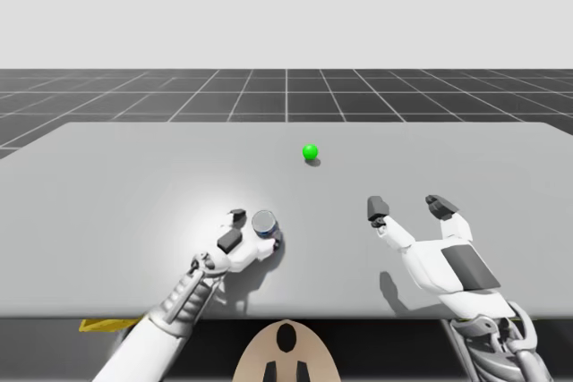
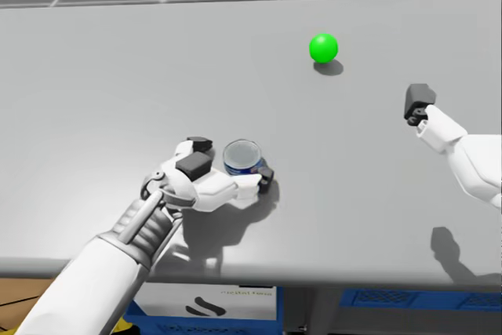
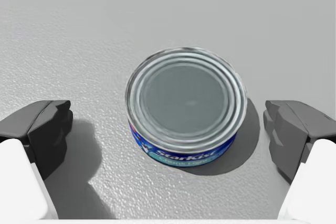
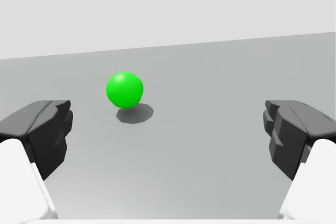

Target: Watch the red light. When it turns green, pick up the object.

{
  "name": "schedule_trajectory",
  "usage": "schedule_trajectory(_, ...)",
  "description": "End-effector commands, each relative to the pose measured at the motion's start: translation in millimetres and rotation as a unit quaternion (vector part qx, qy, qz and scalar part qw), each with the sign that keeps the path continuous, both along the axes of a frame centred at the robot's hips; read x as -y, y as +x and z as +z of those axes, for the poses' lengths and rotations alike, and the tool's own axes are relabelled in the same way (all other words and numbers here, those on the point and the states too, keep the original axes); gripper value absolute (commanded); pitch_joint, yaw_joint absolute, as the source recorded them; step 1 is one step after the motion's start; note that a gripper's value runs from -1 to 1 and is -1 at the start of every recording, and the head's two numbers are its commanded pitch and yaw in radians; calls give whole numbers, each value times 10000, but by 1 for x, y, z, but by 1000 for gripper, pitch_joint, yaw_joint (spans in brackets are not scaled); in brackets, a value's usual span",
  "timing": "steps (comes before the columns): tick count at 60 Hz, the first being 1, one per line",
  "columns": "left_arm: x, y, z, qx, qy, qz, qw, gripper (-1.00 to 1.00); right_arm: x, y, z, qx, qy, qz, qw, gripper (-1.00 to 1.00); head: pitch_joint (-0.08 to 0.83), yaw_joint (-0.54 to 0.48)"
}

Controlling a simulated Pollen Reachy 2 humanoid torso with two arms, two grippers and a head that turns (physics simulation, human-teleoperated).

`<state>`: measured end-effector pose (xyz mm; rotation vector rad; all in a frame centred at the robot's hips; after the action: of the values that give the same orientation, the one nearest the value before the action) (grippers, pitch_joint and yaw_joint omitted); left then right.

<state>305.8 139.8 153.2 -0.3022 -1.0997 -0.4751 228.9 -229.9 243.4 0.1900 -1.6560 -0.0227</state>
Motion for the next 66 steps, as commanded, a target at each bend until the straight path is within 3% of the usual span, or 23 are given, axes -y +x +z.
schedule_trajectory(1, 42, 1, -5, -230, -570, -76, 9981, -1000, -3, -1, -1, -7, 110, 3, 9999, -1000, 679, 74)
schedule_trajectory(10, 50, 2, -9, -204, -543, -131, 9982, -966, -4, -2, -1, 0, 112, 26, 9999, -1000, 678, 72)
schedule_trajectory(12, 50, 1, -10, -229, -566, -146, 9980, -264, -4, -2, -1, 4, 115, 28, 9999, -1000, 677, 72)
schedule_trajectory(13, 50, 1, -10, -233, -568, -149, 9980, 863, -4, -2, -1, 4, 118, 30, 9999, -1000, 677, 71)
schedule_trajectory(14, 50, 0, -10, -234, -566, -147, 9980, 947, -4, -2, -1, 4, 120, 31, 9999, -1000, 677, 71)
schedule_trajectory(28, 48, -4, -12, -275, -563, -203, 9978, 949, -4, -3, -1, 6, 122, 31, 9999, -1000, 654, 73)
schedule_trajectory(50, 49, -9, -9, -258, -569, -282, 9976, 960, -4, -3, -1, 8, 135, 24, 9999, -1000, 378, 90)
schedule_trajectory(52, 48, -10, -5, -249, -598, -294, 9975, 955, -5, -3, -1, 19, 148, 31, 9999, -1000, 359, 92)
schedule_trajectory(54, 47, -10, -2, -232, -611, -298, 9974, 982, -7, -3, -1, 78, -70, -165, 9998, -1000, 353, 92)
schedule_trajectory(56, 46, -10, 5, -169, -612, -314, 9975, 1000, -6, -3, -1, -6, 116, 19, 9999, -1000, 344, 94)
schedule_trajectory(66, 31, -7, 52, 227, -797, -254, 9962, 1000, -4, -4, -1, -19, 143, 118, 9998, -1000, 327, 96)
